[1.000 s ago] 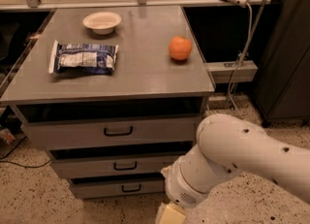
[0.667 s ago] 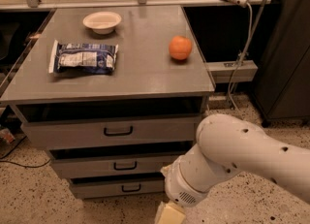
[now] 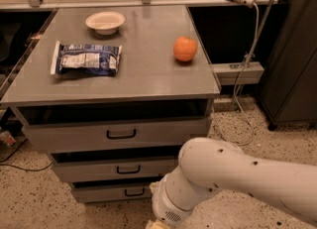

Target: Open middle drawer

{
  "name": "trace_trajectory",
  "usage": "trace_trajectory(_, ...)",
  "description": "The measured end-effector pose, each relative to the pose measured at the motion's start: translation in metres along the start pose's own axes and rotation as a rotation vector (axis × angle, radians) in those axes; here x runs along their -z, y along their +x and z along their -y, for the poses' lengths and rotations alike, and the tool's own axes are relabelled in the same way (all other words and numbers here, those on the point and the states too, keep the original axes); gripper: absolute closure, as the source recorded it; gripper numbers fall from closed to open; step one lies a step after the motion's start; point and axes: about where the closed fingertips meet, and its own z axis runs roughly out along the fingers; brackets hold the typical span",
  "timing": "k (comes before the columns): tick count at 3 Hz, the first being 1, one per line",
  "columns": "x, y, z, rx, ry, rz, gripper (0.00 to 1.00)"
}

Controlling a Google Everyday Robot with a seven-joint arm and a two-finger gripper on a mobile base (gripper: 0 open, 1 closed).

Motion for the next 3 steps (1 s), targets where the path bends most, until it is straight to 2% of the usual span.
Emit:
trace_trajectory(1,-0.044,-0.011,0.012,0.012,-0.006,0.046,0.0)
trace_trajectory(2,-0.044,-0.011,0.012,0.012,-0.006,0.046,0.0)
trace_trajectory(3,-0.064,-0.015,0.021,0.013,0.011,0.07,0.0)
